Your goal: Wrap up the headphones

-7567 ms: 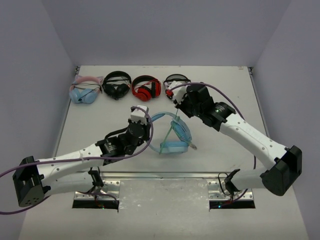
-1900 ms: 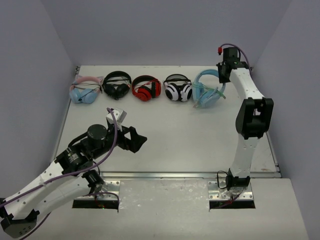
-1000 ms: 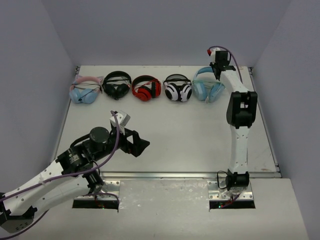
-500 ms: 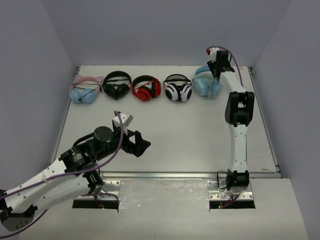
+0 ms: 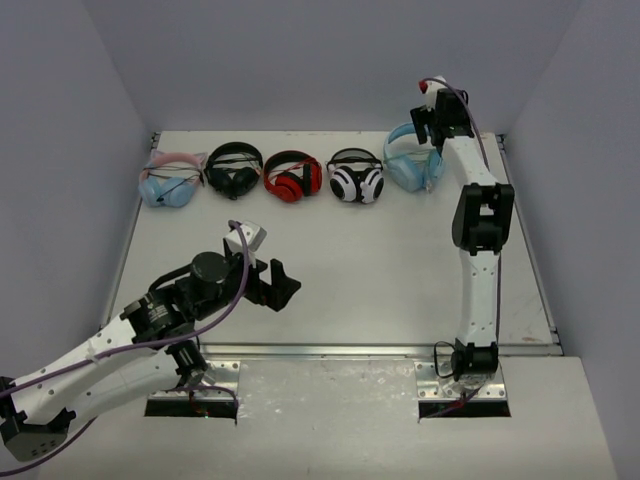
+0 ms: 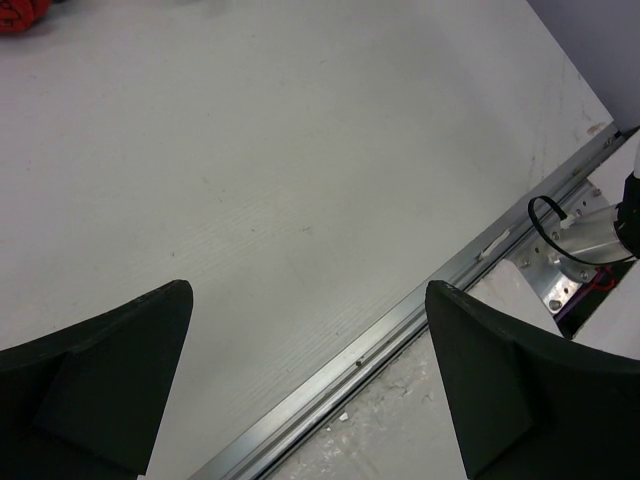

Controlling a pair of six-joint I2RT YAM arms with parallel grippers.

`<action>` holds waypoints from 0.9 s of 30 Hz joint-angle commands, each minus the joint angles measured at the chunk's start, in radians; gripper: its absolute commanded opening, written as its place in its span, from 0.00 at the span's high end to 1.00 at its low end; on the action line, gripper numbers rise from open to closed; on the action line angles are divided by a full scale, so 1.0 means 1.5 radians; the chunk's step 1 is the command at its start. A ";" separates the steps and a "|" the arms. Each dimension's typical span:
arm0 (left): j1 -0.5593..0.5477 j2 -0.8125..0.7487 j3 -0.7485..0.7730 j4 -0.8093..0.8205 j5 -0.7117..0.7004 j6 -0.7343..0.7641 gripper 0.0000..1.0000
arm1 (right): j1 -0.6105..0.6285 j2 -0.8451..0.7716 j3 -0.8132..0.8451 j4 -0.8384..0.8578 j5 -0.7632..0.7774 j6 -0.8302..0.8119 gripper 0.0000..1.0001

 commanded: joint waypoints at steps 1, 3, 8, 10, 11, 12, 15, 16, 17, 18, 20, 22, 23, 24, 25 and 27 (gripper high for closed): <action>-0.007 0.002 0.006 0.018 -0.012 -0.007 0.00 | 0.005 -0.088 -0.024 0.002 -0.032 0.057 0.01; -0.007 0.008 0.007 0.016 -0.014 -0.009 0.00 | 0.005 -0.096 -0.017 -0.031 -0.045 0.093 0.01; -0.007 -0.013 0.004 0.016 -0.025 -0.011 0.00 | 0.008 -0.108 -0.015 -0.076 -0.029 0.117 0.01; -0.007 -0.013 0.005 0.016 -0.027 -0.011 0.00 | 0.009 -0.132 -0.020 -0.094 -0.035 0.148 0.01; -0.008 -0.011 0.007 0.015 -0.031 -0.012 0.00 | 0.011 -0.144 -0.025 -0.120 -0.035 0.178 0.01; -0.007 -0.008 0.008 0.007 -0.044 -0.016 0.00 | 0.016 -0.157 -0.033 -0.128 -0.037 0.193 0.01; -0.005 -0.013 0.014 -0.011 -0.104 -0.035 0.00 | 0.042 -0.241 -0.130 -0.121 -0.009 0.248 0.01; -0.004 -0.016 0.015 -0.019 -0.124 -0.043 0.00 | 0.049 -0.266 -0.196 -0.117 -0.004 0.260 0.01; 0.003 -0.021 0.022 -0.039 -0.176 -0.063 0.00 | 0.062 -0.317 -0.229 -0.109 0.009 0.288 0.01; 0.010 -0.024 0.026 -0.051 -0.207 -0.074 0.00 | 0.069 -0.344 -0.259 -0.108 0.015 0.306 0.01; 0.049 -0.032 0.037 -0.086 -0.297 -0.115 0.00 | 0.088 -0.418 -0.342 -0.107 0.024 0.346 0.01; 0.108 -0.033 0.044 -0.102 -0.339 -0.130 0.00 | 0.106 -0.471 -0.417 -0.107 0.051 0.357 0.01; 0.127 -0.033 0.047 -0.106 -0.366 -0.134 0.00 | 0.128 -0.524 -0.445 -0.107 0.063 0.365 0.01; 0.145 -0.034 0.049 -0.106 -0.374 -0.134 0.00 | 0.136 -0.552 -0.495 -0.112 0.074 0.369 0.01; 0.180 -0.031 0.050 -0.107 -0.390 -0.140 0.00 | 0.154 -0.582 -0.522 -0.125 0.084 0.387 0.01; 0.218 -0.026 0.061 -0.121 -0.398 -0.146 0.00 | 0.160 -0.681 -0.615 -0.142 0.083 0.416 0.01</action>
